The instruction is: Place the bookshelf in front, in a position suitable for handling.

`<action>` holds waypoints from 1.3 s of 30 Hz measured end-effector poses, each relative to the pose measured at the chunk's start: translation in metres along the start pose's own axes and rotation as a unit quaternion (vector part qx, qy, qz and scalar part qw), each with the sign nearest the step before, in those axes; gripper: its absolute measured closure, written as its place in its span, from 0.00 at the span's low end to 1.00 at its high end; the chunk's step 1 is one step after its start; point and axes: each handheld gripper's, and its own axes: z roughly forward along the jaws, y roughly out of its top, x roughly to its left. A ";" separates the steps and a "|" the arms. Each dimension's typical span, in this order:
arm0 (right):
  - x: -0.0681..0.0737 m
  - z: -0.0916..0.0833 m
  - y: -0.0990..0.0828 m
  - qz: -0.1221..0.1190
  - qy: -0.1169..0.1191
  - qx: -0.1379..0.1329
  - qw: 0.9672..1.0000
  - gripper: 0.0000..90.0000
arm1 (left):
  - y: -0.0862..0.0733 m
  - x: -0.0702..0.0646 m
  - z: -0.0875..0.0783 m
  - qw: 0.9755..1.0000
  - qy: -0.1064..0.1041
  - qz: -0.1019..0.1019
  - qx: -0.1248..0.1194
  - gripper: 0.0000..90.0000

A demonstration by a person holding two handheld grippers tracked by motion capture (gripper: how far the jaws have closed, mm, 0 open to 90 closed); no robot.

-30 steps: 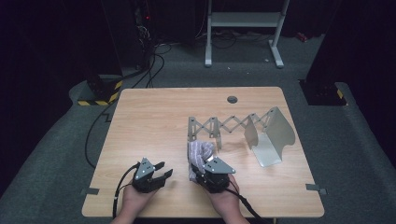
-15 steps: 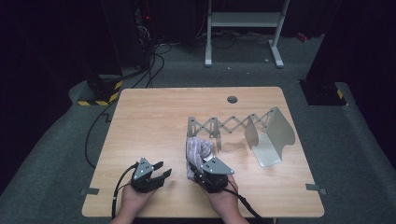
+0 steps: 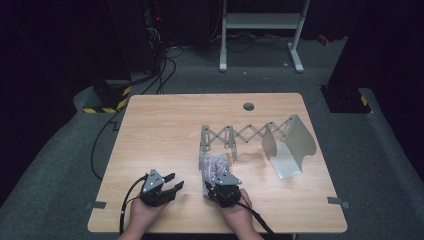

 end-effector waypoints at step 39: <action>0.008 -0.011 0.004 -0.017 0.015 -0.004 1.000 0.71 | 0.000 0.001 0.001 1.000 0.000 -0.002 0.001 0.56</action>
